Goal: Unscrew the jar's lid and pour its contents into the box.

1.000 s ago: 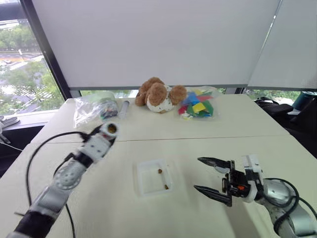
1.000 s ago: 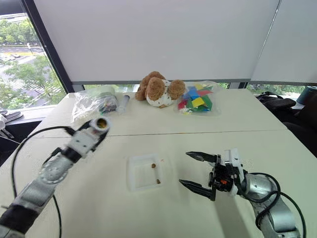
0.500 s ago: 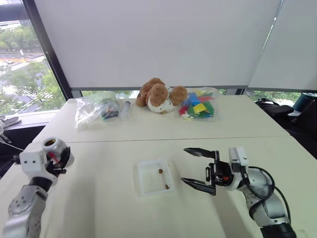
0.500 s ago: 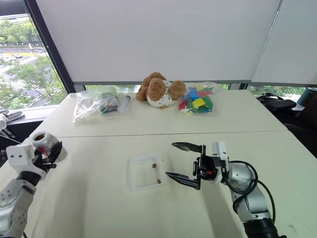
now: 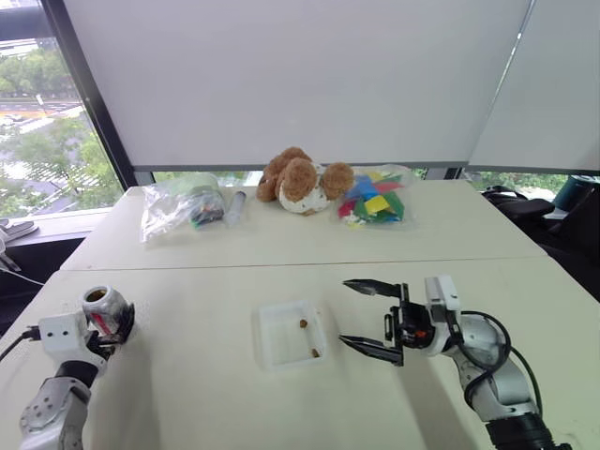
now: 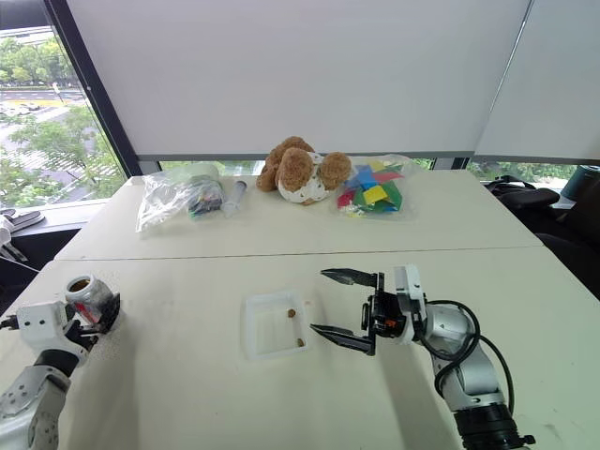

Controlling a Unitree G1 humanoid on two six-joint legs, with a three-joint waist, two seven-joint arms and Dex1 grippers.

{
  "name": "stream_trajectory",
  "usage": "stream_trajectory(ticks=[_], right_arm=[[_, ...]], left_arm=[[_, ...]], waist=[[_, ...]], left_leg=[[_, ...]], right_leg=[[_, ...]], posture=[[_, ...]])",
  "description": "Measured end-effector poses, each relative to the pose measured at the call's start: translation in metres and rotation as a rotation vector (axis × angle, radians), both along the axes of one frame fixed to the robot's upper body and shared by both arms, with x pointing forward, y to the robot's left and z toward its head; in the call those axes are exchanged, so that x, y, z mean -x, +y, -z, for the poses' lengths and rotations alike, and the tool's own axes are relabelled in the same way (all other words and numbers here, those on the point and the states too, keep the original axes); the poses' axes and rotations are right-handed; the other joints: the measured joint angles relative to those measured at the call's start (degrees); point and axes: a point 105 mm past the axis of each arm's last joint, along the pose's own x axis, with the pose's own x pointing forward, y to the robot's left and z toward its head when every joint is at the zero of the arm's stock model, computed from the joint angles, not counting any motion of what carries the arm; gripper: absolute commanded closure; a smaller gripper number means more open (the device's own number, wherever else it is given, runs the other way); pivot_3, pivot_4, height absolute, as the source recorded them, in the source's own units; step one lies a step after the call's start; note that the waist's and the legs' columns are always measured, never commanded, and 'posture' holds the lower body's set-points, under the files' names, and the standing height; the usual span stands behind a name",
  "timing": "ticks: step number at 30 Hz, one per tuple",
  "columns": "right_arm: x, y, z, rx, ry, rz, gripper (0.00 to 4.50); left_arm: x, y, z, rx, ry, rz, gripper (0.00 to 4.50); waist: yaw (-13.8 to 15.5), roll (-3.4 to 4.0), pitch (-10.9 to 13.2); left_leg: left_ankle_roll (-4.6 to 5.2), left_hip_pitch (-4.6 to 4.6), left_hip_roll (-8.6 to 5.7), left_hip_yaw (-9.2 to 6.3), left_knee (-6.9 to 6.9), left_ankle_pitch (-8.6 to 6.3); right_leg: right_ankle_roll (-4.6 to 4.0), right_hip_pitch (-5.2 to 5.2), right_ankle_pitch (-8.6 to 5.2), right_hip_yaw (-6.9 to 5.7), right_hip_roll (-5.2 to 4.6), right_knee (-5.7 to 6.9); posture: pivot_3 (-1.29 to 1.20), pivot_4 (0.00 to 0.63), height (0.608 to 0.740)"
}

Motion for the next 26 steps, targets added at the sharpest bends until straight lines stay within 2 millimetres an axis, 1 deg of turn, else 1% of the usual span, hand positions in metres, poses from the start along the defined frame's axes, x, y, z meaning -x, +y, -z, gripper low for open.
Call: stream_trajectory(ticks=[3, 5, 10, 13, 16, 18, 21, 23, 26], right_arm=[[0.0, -0.005, 0.0, 0.023, 0.008, 0.012, 0.0], [0.001, -0.011, 0.002, 0.037, 0.021, 0.026, 0.0], [0.004, -0.031, 0.006, 0.087, 0.062, 0.084, 0.0], [0.008, -0.047, 0.011, 0.123, 0.096, 0.126, 0.0], [0.013, -0.069, 0.011, 0.178, 0.112, 0.17, 0.0], [0.019, -0.083, 0.008, 0.228, 0.118, 0.185, 0.0], [0.031, -0.103, 0.007, 0.323, 0.133, 0.19, 0.0], [0.038, -0.111, 0.008, 0.37, 0.146, 0.187, 0.0], [0.042, -0.116, 0.012, 0.394, 0.16, 0.192, 0.0]], left_arm=[[0.004, 0.0, 0.002, -0.003, 0.006, 0.004, 0.03], [0.01, -0.001, 0.003, -0.02, 0.013, 0.01, 0.03], [0.031, -0.003, 0.009, -0.075, 0.079, 0.08, 0.03], [0.044, 0.0, 0.003, -0.078, 0.088, 0.126, 0.03], [0.066, 0.009, -0.005, -0.18, 0.166, 0.211, 0.03], [0.087, 0.008, -0.009, -0.275, 0.249, 0.318, 0.03], [0.114, -0.006, -0.014, -0.479, 0.365, 0.518, 0.03], [0.121, -0.017, -0.018, -0.573, 0.391, 0.622, 0.03], [0.121, -0.027, -0.024, -0.626, 0.373, 0.704, 0.03]], waist=[[0.0, 0.0, 0.0], [0.0, 0.0, 0.0], [0.0, 0.0, 0.0], [0.2, -0.01, 0.0], [0.1, 0.01, 0.0], [0.0, 0.0, 0.0], [0.0, 0.01, 0.0], [0.4, 0.04, 0.0], [1.1, 0.05, 0.0]], left_leg=[[0.0, 0.0, 0.0, 0.0, 0.0, 0.0], [0.0, 0.0, 0.01, 0.01, -0.03, -0.01], [0.0, -0.02, 0.03, 0.01, -0.06, -0.01], [0.0, -0.04, 0.04, 0.02, -0.06, -0.01], [0.01, -0.05, 0.05, 0.08, -0.13, -0.02], [0.01, -0.04, 0.07, 0.14, -0.22, -0.03], [0.02, -0.03, 0.07, 0.28, -0.34, -0.03], [0.02, -0.03, 0.07, 0.34, -0.34, -0.04], [0.0, -0.03, 0.12, 0.41, -0.32, -0.05]], right_leg=[[-0.01, 0.0, 0.0, 0.0, -0.01, -0.01], [-0.01, 0.0, 0.0, 0.02, -0.03, -0.03], [-0.21, 0.01, -0.12, 0.02, -0.04, -0.13], [-0.24, 0.02, -0.14, 0.02, -0.08, -0.19], [-0.34, 0.01, -0.19, 0.04, -0.1, -0.33], [-0.44, 0.01, -0.25, 0.03, -0.26, -0.45], [-0.48, 0.0, -0.28, 0.02, -0.4, -0.56], [-0.48, 0.03, -0.29, 0.03, -0.51, -0.57], [-0.47, 0.05, -0.3, 0.02, -0.53, -0.57]], posture=[[0.0, 0.15, 0.74], [0.0, 0.15, 0.74], [0.0, 0.15, 0.74], [0.0, 0.15, 0.74], [0.0, 0.15, 0.74], [0.0, 0.15, 0.74], [0.0, 0.15, 0.74], [0.0, 0.15, 0.74], [0.0, 0.15, 0.74]])
